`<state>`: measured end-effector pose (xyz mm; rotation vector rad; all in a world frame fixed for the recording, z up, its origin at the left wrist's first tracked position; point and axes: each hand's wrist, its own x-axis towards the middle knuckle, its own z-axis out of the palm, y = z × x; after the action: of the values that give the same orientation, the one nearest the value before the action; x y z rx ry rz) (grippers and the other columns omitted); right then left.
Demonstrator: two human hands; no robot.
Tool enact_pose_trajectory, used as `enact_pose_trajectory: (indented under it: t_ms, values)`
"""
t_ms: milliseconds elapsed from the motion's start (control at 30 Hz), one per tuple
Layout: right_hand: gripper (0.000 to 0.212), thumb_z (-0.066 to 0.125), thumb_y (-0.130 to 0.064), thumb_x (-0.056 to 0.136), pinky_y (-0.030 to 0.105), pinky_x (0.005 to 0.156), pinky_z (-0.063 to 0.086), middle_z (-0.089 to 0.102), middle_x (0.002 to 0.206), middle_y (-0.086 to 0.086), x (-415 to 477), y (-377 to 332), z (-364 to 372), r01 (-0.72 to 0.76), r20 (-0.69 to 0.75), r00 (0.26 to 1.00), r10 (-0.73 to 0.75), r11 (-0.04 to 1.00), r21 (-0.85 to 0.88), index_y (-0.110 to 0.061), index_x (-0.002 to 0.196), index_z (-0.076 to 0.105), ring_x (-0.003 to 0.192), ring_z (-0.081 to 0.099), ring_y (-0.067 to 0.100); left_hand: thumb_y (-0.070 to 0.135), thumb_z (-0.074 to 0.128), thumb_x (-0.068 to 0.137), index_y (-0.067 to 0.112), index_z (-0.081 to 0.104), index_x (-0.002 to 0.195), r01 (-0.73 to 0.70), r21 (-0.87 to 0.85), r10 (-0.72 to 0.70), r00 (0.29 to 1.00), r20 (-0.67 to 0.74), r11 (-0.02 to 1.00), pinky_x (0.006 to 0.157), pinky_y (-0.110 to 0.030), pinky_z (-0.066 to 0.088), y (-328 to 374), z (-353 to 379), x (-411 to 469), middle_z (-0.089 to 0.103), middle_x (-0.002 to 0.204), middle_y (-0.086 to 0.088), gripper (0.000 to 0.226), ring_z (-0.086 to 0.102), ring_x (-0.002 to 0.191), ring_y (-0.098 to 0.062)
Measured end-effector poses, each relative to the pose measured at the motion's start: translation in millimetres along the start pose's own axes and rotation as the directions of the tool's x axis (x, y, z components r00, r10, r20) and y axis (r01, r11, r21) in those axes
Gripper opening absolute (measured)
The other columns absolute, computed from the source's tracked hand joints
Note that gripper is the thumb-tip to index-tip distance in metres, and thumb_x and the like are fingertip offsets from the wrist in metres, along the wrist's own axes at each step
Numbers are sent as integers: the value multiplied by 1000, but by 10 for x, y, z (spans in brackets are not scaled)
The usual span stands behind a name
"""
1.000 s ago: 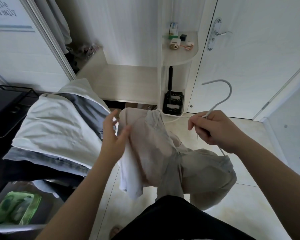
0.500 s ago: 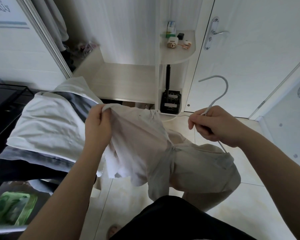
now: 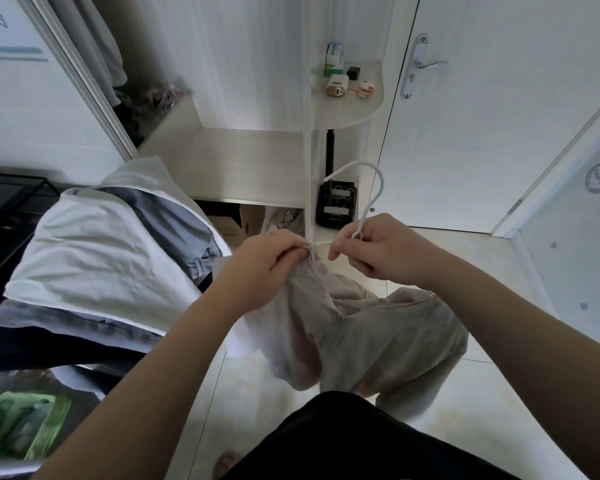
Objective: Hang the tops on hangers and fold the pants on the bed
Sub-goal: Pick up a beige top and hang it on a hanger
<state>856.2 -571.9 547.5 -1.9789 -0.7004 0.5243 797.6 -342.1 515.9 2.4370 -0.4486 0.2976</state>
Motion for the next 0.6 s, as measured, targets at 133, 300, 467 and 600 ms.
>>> enact_pose_trajectory:
  t_ms: [133, 300, 467, 600]
  values:
    - [11, 67, -23, 95, 26, 66, 55, 69, 78, -3, -4, 194, -93, 34, -131, 991, -40, 998, -45, -19, 105, 71, 72, 67, 12, 10, 60, 97, 7, 73, 102, 32, 10, -31, 995, -97, 999, 82, -5, 36, -42, -36, 11, 63, 90, 11, 14, 55, 86, -5]
    - [50, 80, -28, 84, 37, 99, 48, 65, 118, -10, -298, 706, -351, -160, -36, 987, 156, 941, -299, -33, 128, 57, 111, 61, 11, 6, 59, 99, 7, 72, 104, 193, -34, -195, 946, -260, 981, 80, -7, 40, -300, -268, -114, 68, 93, 6, 14, 61, 87, 0]
    - [25, 62, -8, 94, 37, 82, 52, 72, 95, -6, -387, 895, -279, -139, -229, 970, 77, 953, -269, -29, 105, 69, 90, 65, 19, 9, 58, 100, 10, 73, 108, 230, -19, -227, 935, -272, 973, 79, -2, 38, -372, -346, -130, 69, 93, 9, 17, 59, 87, 4]
    - [30, 58, -8, 97, 16, 71, 45, 72, 88, -17, -370, 799, -242, -73, -261, 965, 33, 987, -145, -33, 88, 73, 80, 63, -1, 9, 59, 100, 9, 74, 109, 211, 10, -200, 940, -276, 977, 81, -3, 39, -381, -357, -106, 71, 97, 1, 17, 59, 89, -5]
